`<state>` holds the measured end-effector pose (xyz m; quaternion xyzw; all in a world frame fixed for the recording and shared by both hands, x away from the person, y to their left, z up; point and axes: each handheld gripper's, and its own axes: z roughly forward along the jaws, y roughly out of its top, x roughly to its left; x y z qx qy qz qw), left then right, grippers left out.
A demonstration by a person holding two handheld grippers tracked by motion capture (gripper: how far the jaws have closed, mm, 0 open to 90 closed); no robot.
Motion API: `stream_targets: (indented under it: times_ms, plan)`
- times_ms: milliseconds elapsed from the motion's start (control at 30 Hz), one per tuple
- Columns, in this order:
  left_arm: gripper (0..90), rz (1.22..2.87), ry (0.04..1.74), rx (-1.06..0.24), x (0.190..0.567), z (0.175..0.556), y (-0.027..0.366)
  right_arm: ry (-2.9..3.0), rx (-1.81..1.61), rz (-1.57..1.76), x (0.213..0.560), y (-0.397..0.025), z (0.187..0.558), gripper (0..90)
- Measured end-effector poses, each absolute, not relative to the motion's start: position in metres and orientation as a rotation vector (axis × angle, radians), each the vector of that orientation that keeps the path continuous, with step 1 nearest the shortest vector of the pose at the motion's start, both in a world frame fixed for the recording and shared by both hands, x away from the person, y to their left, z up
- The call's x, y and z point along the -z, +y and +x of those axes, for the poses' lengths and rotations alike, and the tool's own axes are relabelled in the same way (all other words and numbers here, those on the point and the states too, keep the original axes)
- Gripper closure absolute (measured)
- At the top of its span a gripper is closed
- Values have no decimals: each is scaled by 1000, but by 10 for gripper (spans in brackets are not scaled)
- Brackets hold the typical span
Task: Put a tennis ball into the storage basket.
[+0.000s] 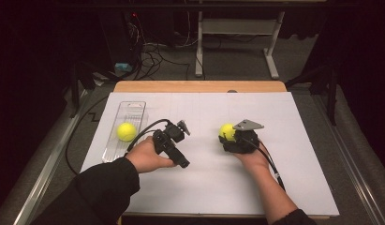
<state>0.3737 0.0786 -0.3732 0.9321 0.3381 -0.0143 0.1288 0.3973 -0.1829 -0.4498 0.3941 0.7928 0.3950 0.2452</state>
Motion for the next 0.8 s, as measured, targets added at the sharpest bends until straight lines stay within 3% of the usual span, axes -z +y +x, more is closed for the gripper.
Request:
stream_targets:
  times_ms: [500,800]
  plan:
    - [9,2722,936,23,360,369,65,2172,-1247,954,457,-188,320,271]
    - [7,2728,902,26,347,367,46,2180,-1259,915,463,-185,306,271]
